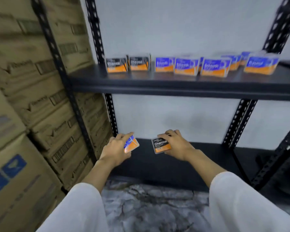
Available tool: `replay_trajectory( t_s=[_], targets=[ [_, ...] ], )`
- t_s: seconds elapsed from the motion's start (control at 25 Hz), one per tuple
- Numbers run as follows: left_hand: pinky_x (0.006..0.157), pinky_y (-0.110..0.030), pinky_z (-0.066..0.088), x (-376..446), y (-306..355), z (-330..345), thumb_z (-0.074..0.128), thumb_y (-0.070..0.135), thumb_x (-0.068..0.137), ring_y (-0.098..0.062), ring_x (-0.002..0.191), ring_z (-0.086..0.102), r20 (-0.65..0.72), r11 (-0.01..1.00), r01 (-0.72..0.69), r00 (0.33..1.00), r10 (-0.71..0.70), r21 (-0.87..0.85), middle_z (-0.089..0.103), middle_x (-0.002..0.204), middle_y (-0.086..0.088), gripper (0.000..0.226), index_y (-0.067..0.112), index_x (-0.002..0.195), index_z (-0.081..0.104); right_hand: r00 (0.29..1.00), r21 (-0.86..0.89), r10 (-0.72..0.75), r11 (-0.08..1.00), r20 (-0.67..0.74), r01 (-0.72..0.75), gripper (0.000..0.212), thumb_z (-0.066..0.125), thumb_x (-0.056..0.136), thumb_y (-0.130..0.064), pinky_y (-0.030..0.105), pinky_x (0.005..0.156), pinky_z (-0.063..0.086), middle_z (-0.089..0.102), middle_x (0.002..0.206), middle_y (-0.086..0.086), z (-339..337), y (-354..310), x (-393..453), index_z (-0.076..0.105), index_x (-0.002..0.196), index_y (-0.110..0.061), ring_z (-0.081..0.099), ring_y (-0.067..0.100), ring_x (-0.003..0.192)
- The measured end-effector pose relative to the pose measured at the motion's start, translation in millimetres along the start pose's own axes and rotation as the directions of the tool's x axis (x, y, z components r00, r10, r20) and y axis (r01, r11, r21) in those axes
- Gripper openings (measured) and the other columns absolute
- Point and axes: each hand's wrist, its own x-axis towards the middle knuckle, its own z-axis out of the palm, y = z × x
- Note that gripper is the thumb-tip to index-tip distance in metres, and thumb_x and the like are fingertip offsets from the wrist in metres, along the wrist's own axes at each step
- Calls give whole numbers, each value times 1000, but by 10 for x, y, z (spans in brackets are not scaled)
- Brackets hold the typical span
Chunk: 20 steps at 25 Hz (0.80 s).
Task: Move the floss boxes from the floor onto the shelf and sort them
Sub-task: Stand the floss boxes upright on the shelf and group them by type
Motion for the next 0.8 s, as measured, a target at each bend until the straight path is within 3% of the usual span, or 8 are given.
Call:
replay_trajectory(
  t_s=[0.4, 0.8],
  targets=[
    [93, -36, 47, 70, 315, -1588, 68, 32, 83, -20, 125, 37, -234, 990, -111, 964, 128, 86, 33, 144, 5, 84, 41, 148, 14, 952, -59, -87, 996, -292, 73, 75, 72, 81, -20, 36, 105, 41, 35, 140, 0, -1458, -567, 87, 33, 144, -29, 27, 19, 128],
    [86, -33, 47, 430, 124, -2138, 65, 33, 85, -16, 122, 38, -336, 985, -123, 929, 156, 119, 34, 143, 9, 80, 42, 148, 16, 878, -34, -63, 998, -475, 53, 74, 72, 82, -25, 39, 106, 37, 34, 144, 4, -1928, -855, 737, 32, 144, -30, 24, 23, 134]
  ],
)
